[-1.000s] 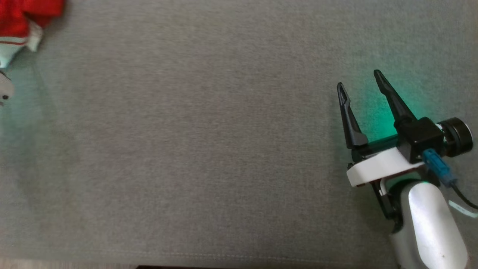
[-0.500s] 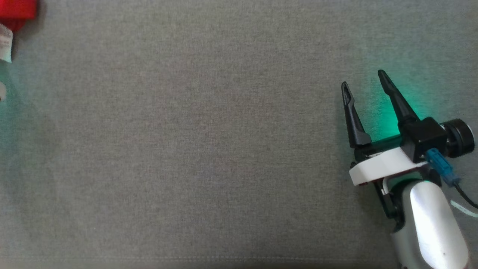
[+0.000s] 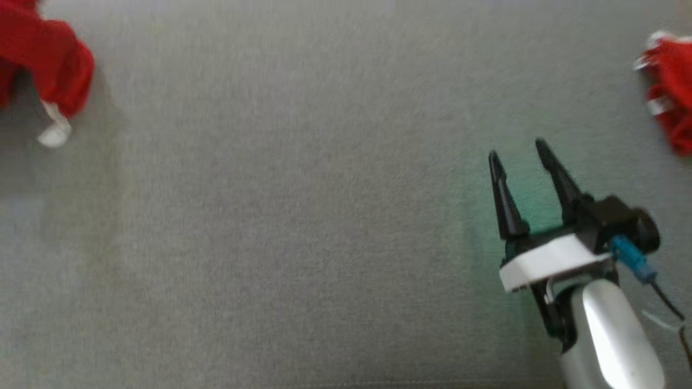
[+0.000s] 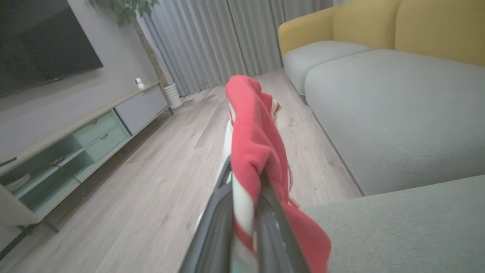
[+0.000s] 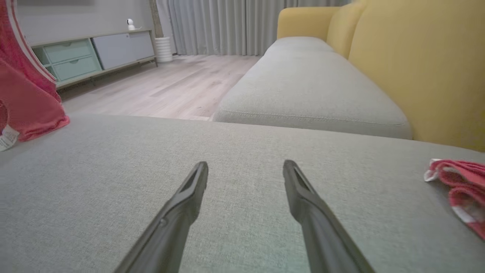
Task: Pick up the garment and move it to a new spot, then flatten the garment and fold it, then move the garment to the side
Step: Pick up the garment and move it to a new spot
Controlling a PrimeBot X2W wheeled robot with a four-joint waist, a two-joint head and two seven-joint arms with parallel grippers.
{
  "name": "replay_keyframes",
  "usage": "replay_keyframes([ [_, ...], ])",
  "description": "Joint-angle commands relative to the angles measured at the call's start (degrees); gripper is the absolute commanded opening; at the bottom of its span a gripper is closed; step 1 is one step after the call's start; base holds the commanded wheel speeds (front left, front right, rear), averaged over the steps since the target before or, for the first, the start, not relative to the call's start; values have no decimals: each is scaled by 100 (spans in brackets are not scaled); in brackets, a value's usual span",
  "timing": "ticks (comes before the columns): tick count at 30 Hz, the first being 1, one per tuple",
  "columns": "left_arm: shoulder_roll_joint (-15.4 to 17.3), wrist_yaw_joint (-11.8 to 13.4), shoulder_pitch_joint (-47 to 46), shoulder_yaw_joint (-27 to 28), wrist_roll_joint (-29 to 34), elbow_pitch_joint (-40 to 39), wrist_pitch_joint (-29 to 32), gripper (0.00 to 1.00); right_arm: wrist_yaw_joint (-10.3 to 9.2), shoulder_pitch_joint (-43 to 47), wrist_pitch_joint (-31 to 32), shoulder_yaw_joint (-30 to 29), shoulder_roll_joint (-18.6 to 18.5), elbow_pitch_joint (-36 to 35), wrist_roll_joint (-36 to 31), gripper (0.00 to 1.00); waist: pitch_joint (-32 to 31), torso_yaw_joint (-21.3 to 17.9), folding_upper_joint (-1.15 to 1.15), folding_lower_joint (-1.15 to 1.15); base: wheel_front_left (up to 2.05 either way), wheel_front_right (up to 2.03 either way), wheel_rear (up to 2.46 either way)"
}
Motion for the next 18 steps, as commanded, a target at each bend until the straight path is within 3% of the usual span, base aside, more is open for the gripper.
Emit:
replay_keyframes([
  [1,375,-40,-341,76,78,-304,95,0,37,160,-101,99,-13,-61,84,100,-684,-294,0,1,0,0,0],
  [8,150,-105,-408,-325,27,-1115,517,0,37,587,-276,15,-13,299,319,100,-1513,-701,0,1,0,0,0],
  [18,-679,-131,-310,-671,-669,-2496,889,0,37,956,-356,-153,-13,407,387,100,-1832,-1059,0,1,0,0,0],
])
